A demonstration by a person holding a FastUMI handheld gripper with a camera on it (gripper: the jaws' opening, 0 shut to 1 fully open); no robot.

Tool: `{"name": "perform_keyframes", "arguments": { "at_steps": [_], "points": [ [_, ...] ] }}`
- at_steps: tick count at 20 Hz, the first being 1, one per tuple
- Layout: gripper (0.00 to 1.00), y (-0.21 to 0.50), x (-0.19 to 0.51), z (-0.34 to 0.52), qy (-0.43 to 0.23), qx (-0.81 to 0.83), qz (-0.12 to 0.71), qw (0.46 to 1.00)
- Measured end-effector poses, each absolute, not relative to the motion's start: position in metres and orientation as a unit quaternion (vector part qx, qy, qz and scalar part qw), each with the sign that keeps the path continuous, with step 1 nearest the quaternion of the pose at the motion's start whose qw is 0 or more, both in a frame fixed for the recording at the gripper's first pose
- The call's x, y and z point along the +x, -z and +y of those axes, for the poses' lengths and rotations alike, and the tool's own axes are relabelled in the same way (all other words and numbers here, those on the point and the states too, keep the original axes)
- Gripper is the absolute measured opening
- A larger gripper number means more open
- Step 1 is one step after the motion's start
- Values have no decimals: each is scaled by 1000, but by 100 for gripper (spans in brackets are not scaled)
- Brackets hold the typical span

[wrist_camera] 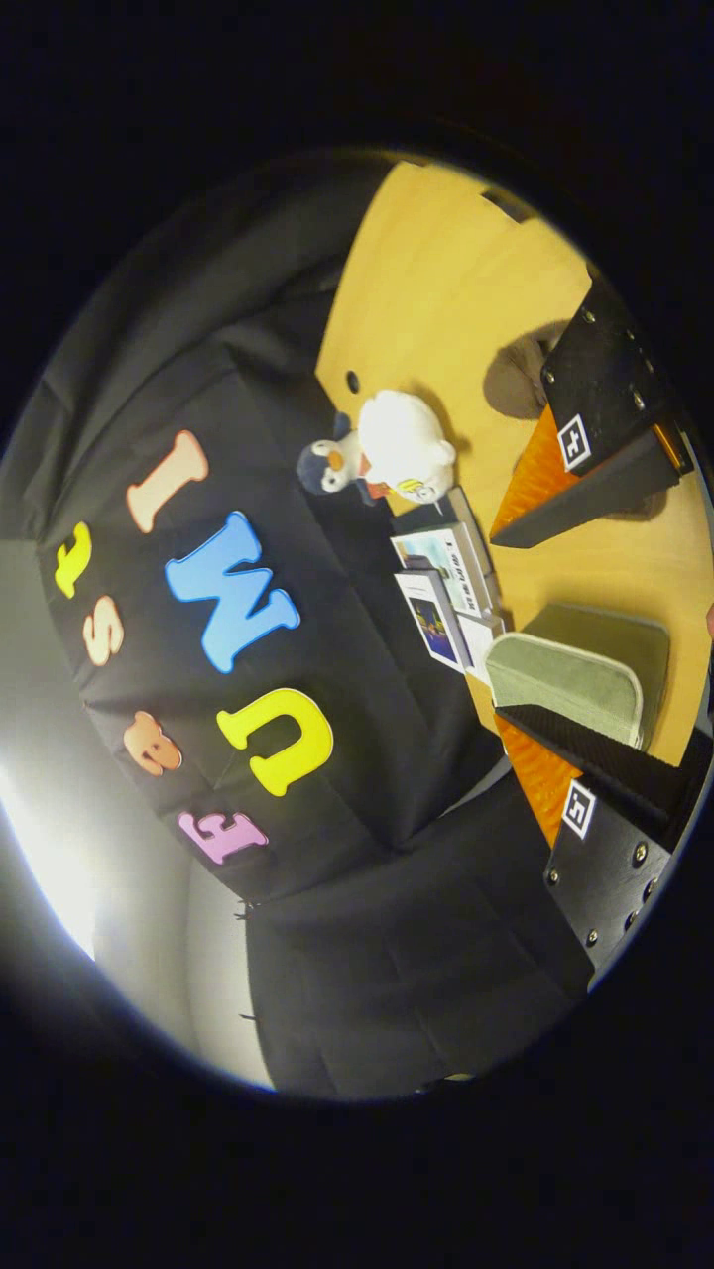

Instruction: Open the storage box then place both shoes into the box .Put the left shoe in first, then the right shoe, with the right side of both shoes facing outward in a uniform manner.

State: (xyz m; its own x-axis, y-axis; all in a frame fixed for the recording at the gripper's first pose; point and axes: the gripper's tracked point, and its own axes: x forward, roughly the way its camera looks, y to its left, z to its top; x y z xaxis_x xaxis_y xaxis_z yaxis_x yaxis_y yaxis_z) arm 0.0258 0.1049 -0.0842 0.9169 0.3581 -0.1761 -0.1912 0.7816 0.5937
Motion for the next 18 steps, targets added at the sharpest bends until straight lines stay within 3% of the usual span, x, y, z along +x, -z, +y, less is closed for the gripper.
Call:
{"name": "perform_keyframes", "arguments": {
  "at_steps": [12,18],
  "points": [
    [98,158,15,179,-204,475,283,808],
    [98,188,19,203,-197,562,322,736]
  ]
}}
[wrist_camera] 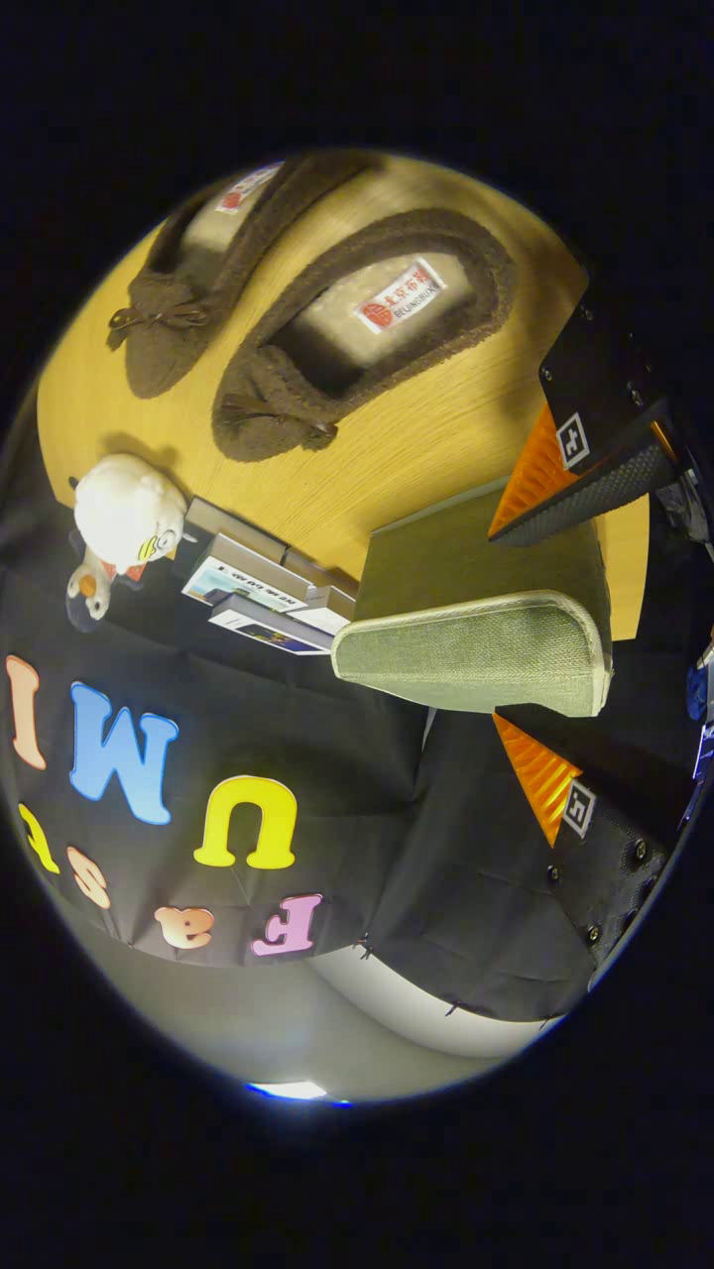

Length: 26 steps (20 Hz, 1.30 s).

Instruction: Open the storage box then place both shoes into the box .Put the left shoe in first, then the right shoe, with the right side of both shoes facing outward in a uniform manner.

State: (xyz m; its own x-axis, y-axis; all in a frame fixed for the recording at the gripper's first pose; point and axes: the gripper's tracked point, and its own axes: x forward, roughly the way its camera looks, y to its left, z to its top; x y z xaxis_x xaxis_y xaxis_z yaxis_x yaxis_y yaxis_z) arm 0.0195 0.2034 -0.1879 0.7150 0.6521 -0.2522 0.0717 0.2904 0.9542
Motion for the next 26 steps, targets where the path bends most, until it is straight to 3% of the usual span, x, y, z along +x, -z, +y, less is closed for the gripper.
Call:
{"name": "perform_keyframes", "arguments": {
  "at_steps": [9,11,13,14,17,19,21,22,26],
  "points": [
    [94,196,23,242,-220,625,345,665],
    [80,196,23,245,-223,626,352,659],
    [80,193,24,248,-226,624,350,661],
    [61,191,27,245,-226,623,350,662],
    [60,193,22,245,-240,609,356,667],
    [19,187,33,236,-226,622,341,667],
    [17,179,26,239,-242,601,333,685],
    [0,169,31,229,-235,594,319,700],
    [0,150,40,233,-251,534,327,738]
  ]
}}
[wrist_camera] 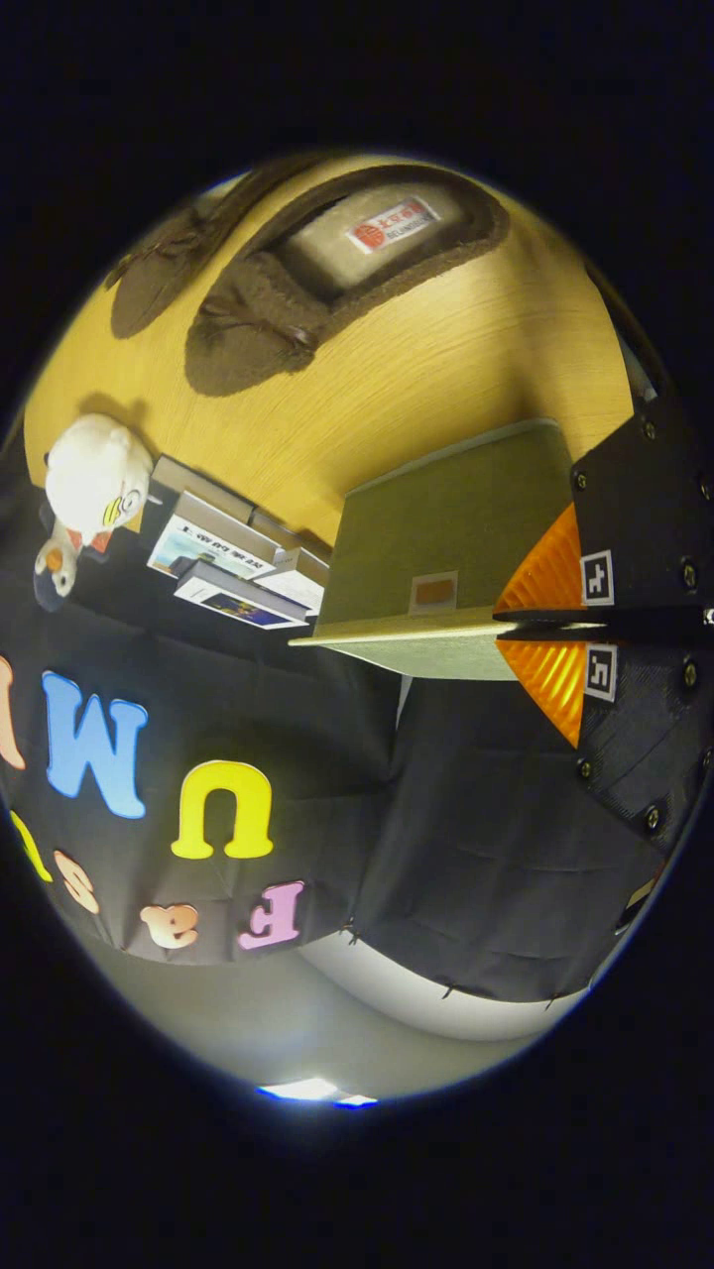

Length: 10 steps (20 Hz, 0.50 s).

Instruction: Open the storage box then place both shoes into the box .Put the left shoe in first, then the right shoe, with the right side of both shoes facing outward in a uniform manner.

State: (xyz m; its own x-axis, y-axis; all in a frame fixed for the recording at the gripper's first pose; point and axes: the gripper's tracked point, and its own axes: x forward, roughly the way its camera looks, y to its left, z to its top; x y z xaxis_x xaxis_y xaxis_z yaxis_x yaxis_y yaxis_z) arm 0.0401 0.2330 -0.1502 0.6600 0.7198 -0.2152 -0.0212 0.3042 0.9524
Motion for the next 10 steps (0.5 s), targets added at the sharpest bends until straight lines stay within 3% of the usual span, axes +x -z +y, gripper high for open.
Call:
{"name": "perform_keyframes", "arguments": {
  "at_steps": [10],
  "points": [
    [0,62,50,264,-300,459,287,785]
  ]
}}
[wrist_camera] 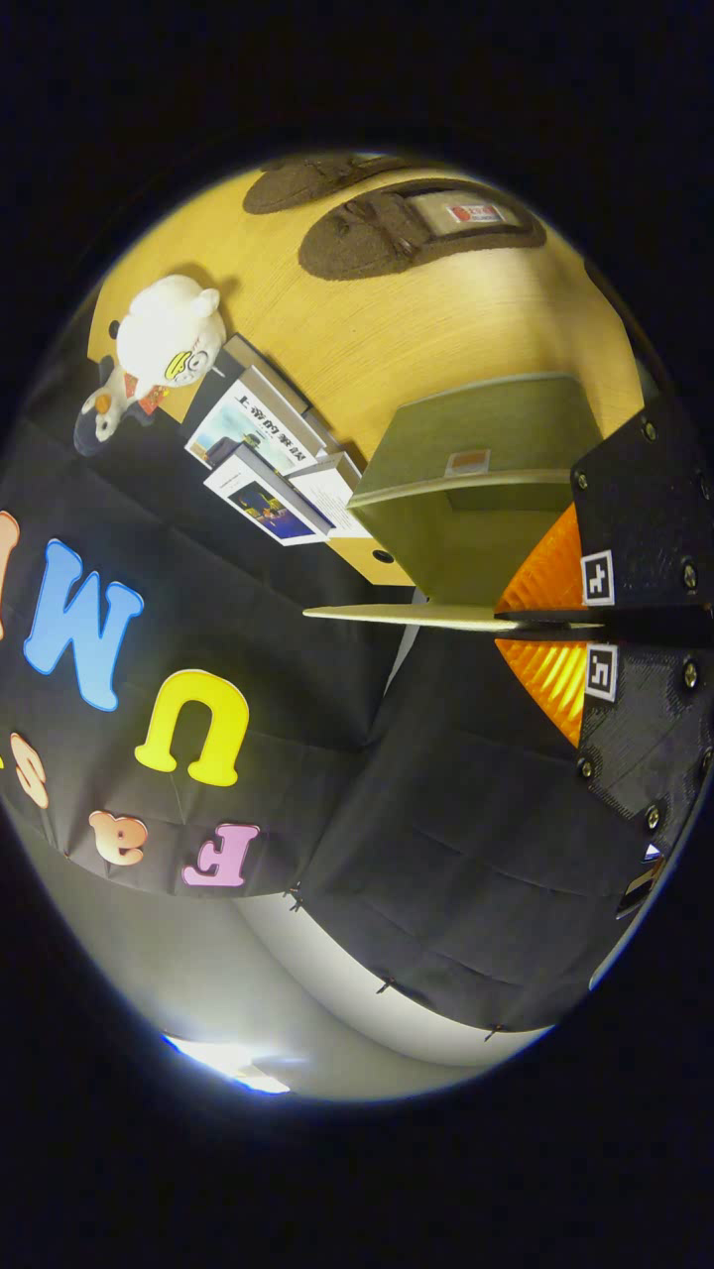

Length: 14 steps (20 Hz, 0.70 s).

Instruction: Open the storage box then place both shoes into the box .Put the left shoe in first, then the right shoe, with the right side of both shoes facing outward in a uniform manner.

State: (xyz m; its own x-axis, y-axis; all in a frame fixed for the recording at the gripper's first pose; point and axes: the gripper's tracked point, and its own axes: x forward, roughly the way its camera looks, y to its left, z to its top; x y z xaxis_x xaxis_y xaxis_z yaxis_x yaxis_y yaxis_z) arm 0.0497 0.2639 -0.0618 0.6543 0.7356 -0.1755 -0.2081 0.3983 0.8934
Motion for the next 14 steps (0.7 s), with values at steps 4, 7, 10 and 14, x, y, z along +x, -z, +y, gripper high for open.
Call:
{"name": "perform_keyframes", "arguments": {
  "at_steps": [4,7,10,14],
  "points": [
    [0,39,49,290,-312,431,286,797],
    [0,20,47,315,-321,414,286,802],
    [0,2,42,344,-335,385,283,812],
    [0,-12,35,384,-354,346,283,822]
  ]
}}
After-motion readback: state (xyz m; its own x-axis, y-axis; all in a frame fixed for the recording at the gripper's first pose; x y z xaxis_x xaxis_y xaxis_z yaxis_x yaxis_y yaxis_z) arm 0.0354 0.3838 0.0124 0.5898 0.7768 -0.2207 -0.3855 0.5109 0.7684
